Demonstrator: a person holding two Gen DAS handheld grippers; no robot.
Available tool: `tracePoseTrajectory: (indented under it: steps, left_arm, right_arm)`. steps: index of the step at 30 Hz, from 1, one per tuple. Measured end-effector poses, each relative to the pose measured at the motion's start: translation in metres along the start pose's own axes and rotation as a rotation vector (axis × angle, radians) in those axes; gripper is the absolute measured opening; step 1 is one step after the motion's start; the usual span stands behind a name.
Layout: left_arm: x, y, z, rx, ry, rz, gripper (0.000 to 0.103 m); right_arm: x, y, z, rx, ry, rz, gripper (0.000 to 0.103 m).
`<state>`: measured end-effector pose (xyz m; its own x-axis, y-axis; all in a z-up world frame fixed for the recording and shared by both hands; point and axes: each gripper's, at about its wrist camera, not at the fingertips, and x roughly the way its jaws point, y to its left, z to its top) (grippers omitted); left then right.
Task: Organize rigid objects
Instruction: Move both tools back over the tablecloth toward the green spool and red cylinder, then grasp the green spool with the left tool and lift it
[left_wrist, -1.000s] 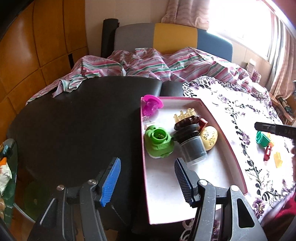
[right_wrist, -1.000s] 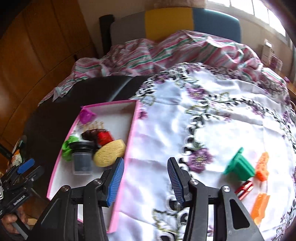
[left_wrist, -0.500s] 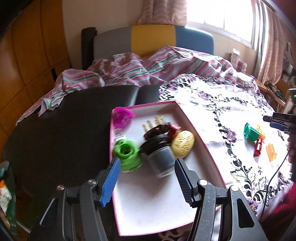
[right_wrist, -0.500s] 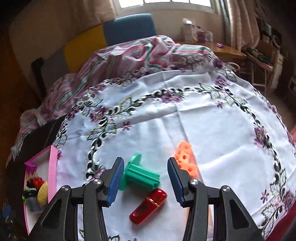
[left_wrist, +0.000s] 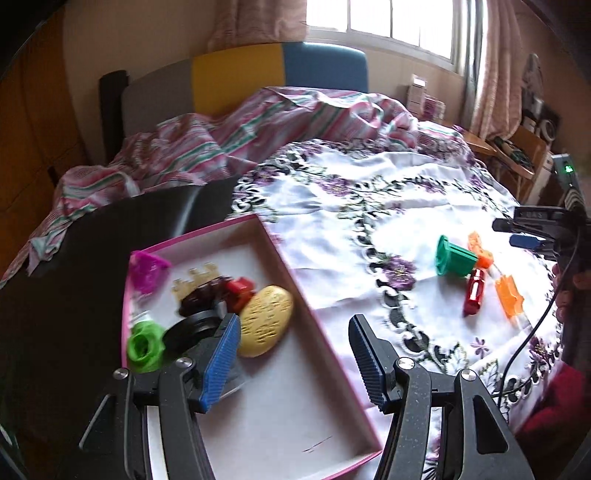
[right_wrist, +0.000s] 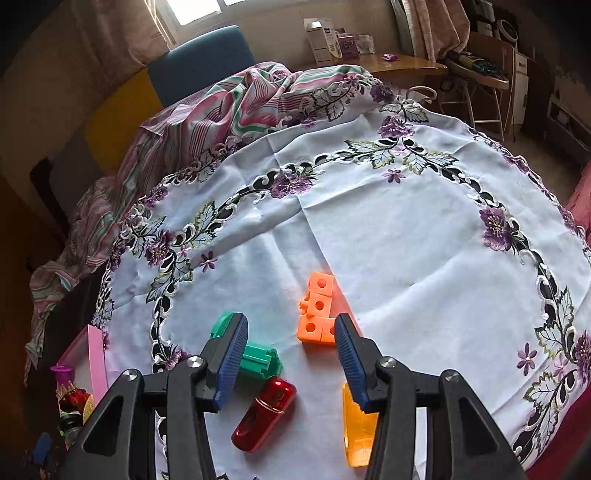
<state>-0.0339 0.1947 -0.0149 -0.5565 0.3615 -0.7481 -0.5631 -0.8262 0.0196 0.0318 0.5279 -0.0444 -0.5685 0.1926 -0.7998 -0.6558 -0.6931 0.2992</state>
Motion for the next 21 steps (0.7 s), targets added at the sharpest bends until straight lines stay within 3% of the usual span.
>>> tracePoseTrajectory:
  steps: [8, 11, 17, 21]
  left_arm:
    - [0.037, -0.061, 0.019, 0.100, 0.074, -0.122, 0.062]
    - [0.051, -0.085, 0.029, 0.122, 0.087, -0.161, 0.083]
    - [0.077, -0.135, 0.054, 0.200, 0.082, -0.229, 0.092]
    - [0.100, -0.161, 0.067, 0.239, 0.099, -0.253, 0.092]
  right_arm:
    - [-0.001, -0.013, 0.003, 0.068, 0.010, 0.015, 0.049]
    - [-0.001, -0.016, 0.004, 0.085, 0.012, 0.026, 0.049]
    - [-0.003, -0.023, 0.006, 0.127, 0.005, 0.041, 0.049]
    - [-0.003, -0.028, 0.008, 0.154, 0.005, 0.052, 0.049]
